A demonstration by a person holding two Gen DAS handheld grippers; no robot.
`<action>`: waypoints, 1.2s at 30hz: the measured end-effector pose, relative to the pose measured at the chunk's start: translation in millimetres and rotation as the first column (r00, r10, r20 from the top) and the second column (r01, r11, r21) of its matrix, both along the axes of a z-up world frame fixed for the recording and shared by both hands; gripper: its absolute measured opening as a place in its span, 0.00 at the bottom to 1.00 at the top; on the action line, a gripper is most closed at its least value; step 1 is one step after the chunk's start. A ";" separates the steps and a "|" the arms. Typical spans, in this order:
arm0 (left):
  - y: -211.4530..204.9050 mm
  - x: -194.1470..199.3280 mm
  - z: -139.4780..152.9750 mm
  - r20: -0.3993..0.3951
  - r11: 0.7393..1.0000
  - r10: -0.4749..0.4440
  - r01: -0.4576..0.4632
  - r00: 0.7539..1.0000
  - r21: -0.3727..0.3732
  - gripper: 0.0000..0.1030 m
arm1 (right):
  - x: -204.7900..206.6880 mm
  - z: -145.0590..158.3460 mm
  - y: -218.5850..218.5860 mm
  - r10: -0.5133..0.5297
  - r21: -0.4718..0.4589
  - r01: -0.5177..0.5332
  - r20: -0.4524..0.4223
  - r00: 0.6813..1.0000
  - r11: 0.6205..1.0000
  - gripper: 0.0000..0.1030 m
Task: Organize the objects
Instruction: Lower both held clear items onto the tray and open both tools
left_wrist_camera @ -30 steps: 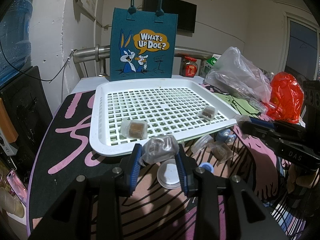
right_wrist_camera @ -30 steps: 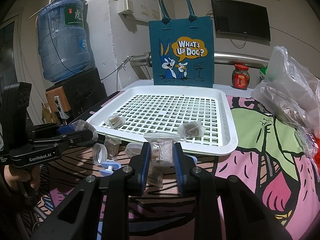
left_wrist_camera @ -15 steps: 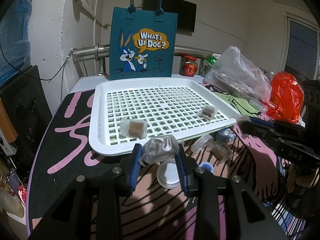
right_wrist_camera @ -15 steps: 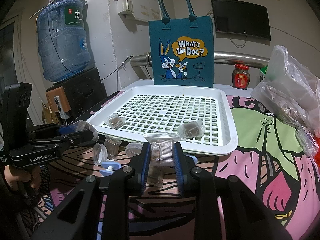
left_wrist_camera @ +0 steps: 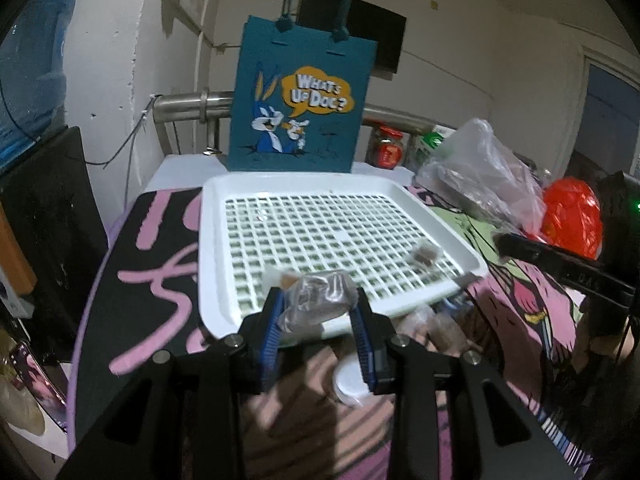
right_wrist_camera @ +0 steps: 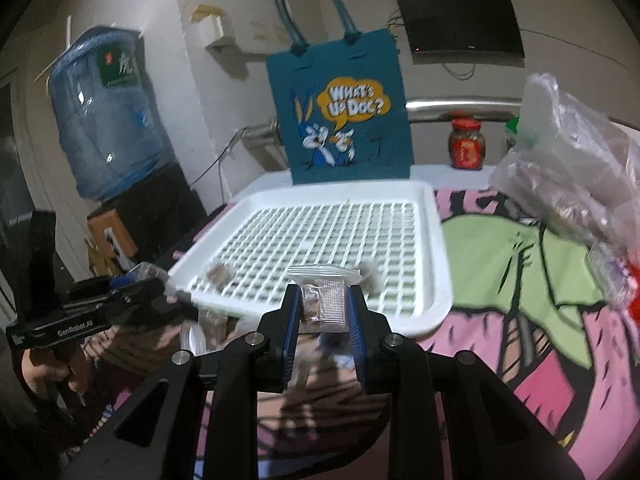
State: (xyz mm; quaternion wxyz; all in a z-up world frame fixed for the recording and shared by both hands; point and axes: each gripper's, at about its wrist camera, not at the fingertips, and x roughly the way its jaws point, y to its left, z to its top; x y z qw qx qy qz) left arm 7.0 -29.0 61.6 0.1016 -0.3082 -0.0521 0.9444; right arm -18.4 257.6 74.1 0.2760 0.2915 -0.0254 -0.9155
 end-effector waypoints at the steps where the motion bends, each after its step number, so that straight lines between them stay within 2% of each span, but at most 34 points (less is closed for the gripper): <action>1: -3.0 -8.2 1.7 0.008 1.000 0.006 -0.006 1.000 0.000 0.32 | -5.6 3.2 1.2 -0.005 0.001 0.005 0.006 1.000 1.000 0.22; 5: -10.0 -39.8 -3.9 0.058 1.000 0.028 -0.028 0.998 0.001 0.32 | -31.0 4.7 -0.8 -0.008 0.020 0.007 0.061 0.998 1.000 0.22; 10: -13.1 -70.5 -19.2 0.102 0.998 0.069 -0.069 0.992 -0.001 0.32 | -53.0 -10.8 -9.7 -0.017 0.076 0.007 0.126 0.992 0.997 0.22; 17: -5.4 -95.6 -34.1 0.154 0.997 0.078 -0.075 0.985 -0.023 0.32 | -66.2 -29.4 -18.2 -0.033 0.152 0.011 0.143 0.989 0.988 0.22; 20: -3.5 -103.7 -40.4 0.175 0.996 0.083 -0.081 0.981 -0.023 0.35 | -71.4 -33.5 -21.7 -0.035 0.164 0.011 0.147 0.988 0.986 0.22; 22: -3.7 -105.2 -41.0 0.180 0.996 0.093 -0.090 0.979 -0.027 0.45 | -74.1 -37.0 -23.4 -0.035 0.167 0.010 0.147 0.989 0.986 0.23; 23: -4.2 -103.8 -39.1 0.169 0.996 0.094 -0.091 0.981 -0.025 0.59 | -74.7 -37.7 -22.9 -0.038 0.160 0.015 0.141 0.989 0.987 0.27; 24: -5.4 -100.7 -35.8 0.148 0.996 0.089 -0.088 0.985 -0.012 0.72 | -75.5 -37.9 -21.6 -0.034 0.146 0.013 0.143 0.989 0.989 0.41; 25: -7.3 -96.6 -30.9 0.129 0.996 0.085 -0.086 0.988 0.004 0.76 | -76.0 -37.1 -20.1 -0.038 0.136 0.018 0.144 0.989 0.991 0.52; 26: -9.2 -92.7 -25.2 0.117 0.996 0.085 -0.087 0.990 0.019 0.77 | -74.4 -34.4 -17.5 -0.046 0.122 0.029 0.135 0.990 0.992 0.71; 27: -11.2 -88.7 -19.3 0.102 0.995 0.084 -0.088 0.991 0.036 0.77 | -71.8 -30.2 -14.6 -0.053 0.102 0.041 0.119 0.991 0.994 0.80; 31: -17.9 -61.7 7.1 0.021 0.993 0.083 -0.085 0.996 0.082 0.80 | -53.8 -6.8 3.7 -0.058 0.004 0.058 0.058 0.997 0.998 0.82; 36: -16.0 -29.8 18.5 -0.012 0.995 0.074 -0.074 0.997 0.061 0.81 | -23.7 14.5 18.1 -0.067 -0.025 0.066 -0.025 0.997 0.997 0.83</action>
